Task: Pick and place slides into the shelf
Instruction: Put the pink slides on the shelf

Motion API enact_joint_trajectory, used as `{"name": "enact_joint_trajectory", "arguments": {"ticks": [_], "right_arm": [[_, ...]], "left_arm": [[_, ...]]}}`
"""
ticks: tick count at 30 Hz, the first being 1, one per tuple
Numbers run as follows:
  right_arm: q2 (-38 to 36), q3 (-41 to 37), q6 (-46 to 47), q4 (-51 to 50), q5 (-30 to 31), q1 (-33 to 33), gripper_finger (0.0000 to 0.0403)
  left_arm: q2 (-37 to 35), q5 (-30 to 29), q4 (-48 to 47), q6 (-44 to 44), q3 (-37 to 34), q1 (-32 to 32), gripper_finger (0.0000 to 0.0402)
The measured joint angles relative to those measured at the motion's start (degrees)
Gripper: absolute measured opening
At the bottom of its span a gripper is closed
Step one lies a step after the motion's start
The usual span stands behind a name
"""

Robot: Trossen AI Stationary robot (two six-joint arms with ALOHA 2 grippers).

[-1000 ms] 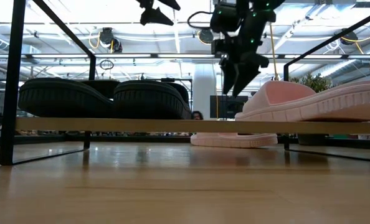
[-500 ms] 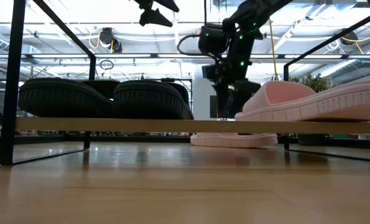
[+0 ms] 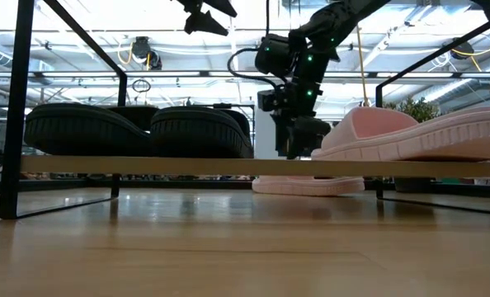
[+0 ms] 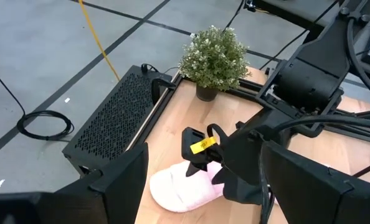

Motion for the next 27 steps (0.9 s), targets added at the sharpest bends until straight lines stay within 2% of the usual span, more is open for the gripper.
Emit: {"name": "enact_joint_trajectory", "arguments": {"ticks": [5, 15, 20, 27], "right_arm": [[1.0, 0.0, -0.1, -1.9, -0.1, -0.3, 0.0264], [1.0, 0.0, -0.8, -2.7, -0.1, -0.6, 0.0263], [4.0, 0.0, -0.8, -2.4, 0.1, -1.0, 0.0263], [7.1, 0.0, -1.4, 0.4, 6.5, -0.9, 0.0261]], "left_arm": [[0.0, 0.0, -0.3, 0.0, 0.0, 0.0, 0.0308], [0.0, -0.4, -1.4, 0.9, 0.0, 0.0, 0.0308], [0.0, -0.4, -1.5, 1.1, 0.0, 0.0, 0.0308], [0.0, -0.4, -1.8, 1.1, 0.0, 0.0, 0.0308]]}}
